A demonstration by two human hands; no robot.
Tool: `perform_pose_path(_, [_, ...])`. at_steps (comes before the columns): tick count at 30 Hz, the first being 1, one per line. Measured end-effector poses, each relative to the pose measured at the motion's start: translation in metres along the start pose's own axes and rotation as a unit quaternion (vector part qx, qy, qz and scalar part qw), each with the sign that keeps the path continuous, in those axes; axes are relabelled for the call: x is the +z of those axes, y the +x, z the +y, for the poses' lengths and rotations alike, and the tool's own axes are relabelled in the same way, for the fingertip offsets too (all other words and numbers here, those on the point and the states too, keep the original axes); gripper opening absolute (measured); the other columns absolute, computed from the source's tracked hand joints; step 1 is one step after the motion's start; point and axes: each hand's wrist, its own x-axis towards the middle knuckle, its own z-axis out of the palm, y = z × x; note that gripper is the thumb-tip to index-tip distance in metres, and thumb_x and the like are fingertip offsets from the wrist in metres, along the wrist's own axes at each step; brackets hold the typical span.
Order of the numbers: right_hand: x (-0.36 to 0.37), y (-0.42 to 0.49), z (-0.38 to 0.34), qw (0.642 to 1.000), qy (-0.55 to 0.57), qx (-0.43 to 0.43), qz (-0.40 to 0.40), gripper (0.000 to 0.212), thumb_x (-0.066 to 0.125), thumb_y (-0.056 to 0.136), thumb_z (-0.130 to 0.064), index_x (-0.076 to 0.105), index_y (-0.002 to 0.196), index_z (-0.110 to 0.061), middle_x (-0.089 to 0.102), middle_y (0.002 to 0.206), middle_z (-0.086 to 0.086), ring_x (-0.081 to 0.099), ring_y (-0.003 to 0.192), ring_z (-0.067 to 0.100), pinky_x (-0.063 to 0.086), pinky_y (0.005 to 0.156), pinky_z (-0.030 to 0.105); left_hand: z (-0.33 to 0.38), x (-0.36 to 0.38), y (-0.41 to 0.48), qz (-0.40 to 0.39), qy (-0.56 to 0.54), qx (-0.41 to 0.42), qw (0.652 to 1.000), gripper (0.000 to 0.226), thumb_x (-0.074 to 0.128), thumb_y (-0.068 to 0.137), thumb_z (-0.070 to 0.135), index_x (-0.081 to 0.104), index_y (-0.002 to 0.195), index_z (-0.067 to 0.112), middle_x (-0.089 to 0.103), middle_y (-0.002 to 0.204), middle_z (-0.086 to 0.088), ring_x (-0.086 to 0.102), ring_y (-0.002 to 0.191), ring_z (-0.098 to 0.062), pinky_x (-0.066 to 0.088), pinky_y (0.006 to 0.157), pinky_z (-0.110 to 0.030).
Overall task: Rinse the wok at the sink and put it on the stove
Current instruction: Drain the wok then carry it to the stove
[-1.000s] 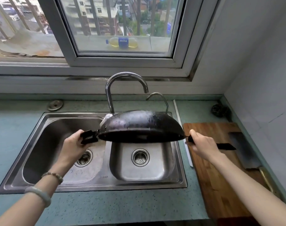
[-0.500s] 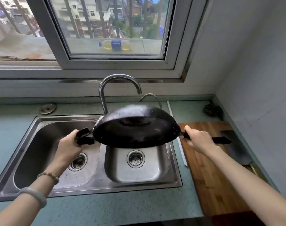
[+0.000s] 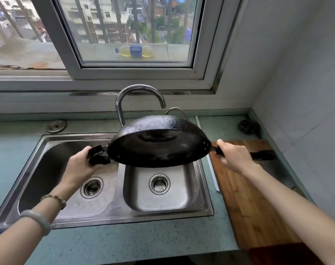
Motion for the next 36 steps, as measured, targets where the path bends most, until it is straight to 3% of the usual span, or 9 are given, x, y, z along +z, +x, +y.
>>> perform_pose_path(4, [-0.007, -0.006, 0.005, 0.988, 0.004, -0.030, 0.153, 0.029, 0.059, 0.082, -0.034, 0.042, 0.089, -0.011, 0.063, 0.065, 0.008, 0.060, 0.048, 0.033, 0.030, 0.039, 0.026, 0.005, -0.016, 0.001, 0.090, -0.019, 0.057, 0.994, 0.047, 0.082, 0.064, -0.002, 0.048, 0.074, 0.029, 0.053, 0.070, 0.009, 0.053, 0.073, 0.003, 0.036, 0.064, -0.006])
perform_pose_path(7, [-0.001, -0.010, -0.001, 0.995, 0.031, -0.023, 0.096, 0.030, 0.050, 0.087, -0.037, 0.043, 0.097, -0.009, 0.065, 0.074, 0.011, 0.064, 0.057, 0.036, 0.032, 0.045, 0.029, 0.001, -0.013, -0.001, 0.080, 0.001, 0.080, 0.994, 0.054, 0.081, 0.063, -0.004, 0.043, 0.074, 0.032, 0.050, 0.070, 0.010, 0.051, 0.069, -0.006, 0.035, 0.063, -0.012])
perform_pose_path(11, [0.003, -0.003, -0.008, 0.996, 0.015, 0.012, -0.091, 0.033, 0.055, 0.089, -0.033, 0.042, 0.110, -0.011, 0.066, 0.100, 0.010, 0.064, 0.089, 0.038, 0.036, 0.062, 0.036, -0.008, 0.005, -0.003, -0.018, 0.061, 0.011, 0.998, 0.043, 0.088, 0.057, 0.008, 0.063, 0.092, 0.004, 0.068, 0.081, -0.014, 0.064, 0.077, -0.036, 0.037, 0.064, -0.031])
perform_pose_path(16, [0.005, -0.009, 0.000, 0.998, 0.008, -0.020, 0.066, 0.035, 0.072, 0.079, -0.028, 0.052, 0.096, -0.006, 0.066, 0.073, 0.010, 0.064, 0.057, 0.037, 0.041, 0.043, 0.034, -0.006, -0.002, -0.007, 0.056, 0.004, 0.041, 0.998, 0.040, 0.086, 0.061, 0.006, 0.051, 0.073, 0.021, 0.058, 0.070, -0.005, 0.051, 0.064, -0.006, 0.037, 0.059, -0.013])
perform_pose_path(19, [0.014, -0.015, -0.007, 0.998, 0.028, -0.011, 0.047, 0.034, 0.067, 0.083, -0.031, 0.049, 0.096, -0.004, 0.065, 0.076, 0.011, 0.065, 0.060, 0.037, 0.041, 0.045, 0.035, -0.011, 0.006, -0.011, 0.082, -0.026, 0.032, 0.996, 0.047, 0.083, 0.061, -0.002, 0.043, 0.069, 0.022, 0.052, 0.068, -0.001, 0.053, 0.068, -0.003, 0.037, 0.061, -0.012])
perform_pose_path(23, [0.019, -0.008, -0.016, 0.996, 0.024, 0.012, -0.089, 0.040, 0.055, 0.089, -0.043, 0.041, 0.105, -0.009, 0.067, 0.099, 0.008, 0.066, 0.088, 0.036, 0.041, 0.063, 0.037, -0.028, 0.020, -0.004, -0.059, 0.013, -0.039, 0.997, 0.042, 0.086, 0.052, 0.008, 0.059, 0.084, 0.010, 0.065, 0.077, -0.005, 0.062, 0.076, -0.028, 0.046, 0.068, -0.037])
perform_pose_path(27, [-0.008, 0.012, -0.019, 0.991, 0.006, 0.014, -0.133, 0.035, 0.060, 0.081, -0.041, 0.039, 0.096, -0.017, 0.067, 0.102, 0.013, 0.063, 0.093, 0.037, 0.036, 0.065, 0.035, -0.031, -0.007, 0.027, -0.196, -0.072, -0.062, 0.976, 0.054, 0.085, 0.039, 0.014, 0.069, 0.089, 0.021, 0.073, 0.083, 0.000, 0.063, 0.079, -0.014, 0.053, 0.074, -0.033])
perform_pose_path(33, [-0.057, 0.048, -0.014, 0.997, -0.039, 0.000, -0.061, 0.023, 0.058, 0.077, -0.031, 0.052, 0.092, -0.014, 0.068, 0.092, 0.014, 0.064, 0.088, 0.036, 0.037, 0.063, 0.033, -0.018, -0.055, 0.058, -0.221, -0.221, -0.149, 0.938, 0.034, 0.074, 0.061, -0.017, 0.071, 0.086, 0.006, 0.074, 0.085, -0.009, 0.068, 0.067, -0.008, 0.054, 0.063, -0.015])
perform_pose_path(36, [-0.060, 0.058, -0.010, 0.998, -0.053, -0.015, -0.031, 0.026, 0.060, 0.072, -0.024, 0.059, 0.097, -0.017, 0.071, 0.091, 0.009, 0.064, 0.089, 0.033, 0.042, 0.071, 0.033, -0.017, -0.063, 0.048, -0.206, -0.362, -0.219, 0.882, 0.028, 0.063, 0.070, -0.020, 0.071, 0.087, 0.001, 0.071, 0.088, -0.016, 0.071, 0.070, -0.014, 0.057, 0.064, -0.018])
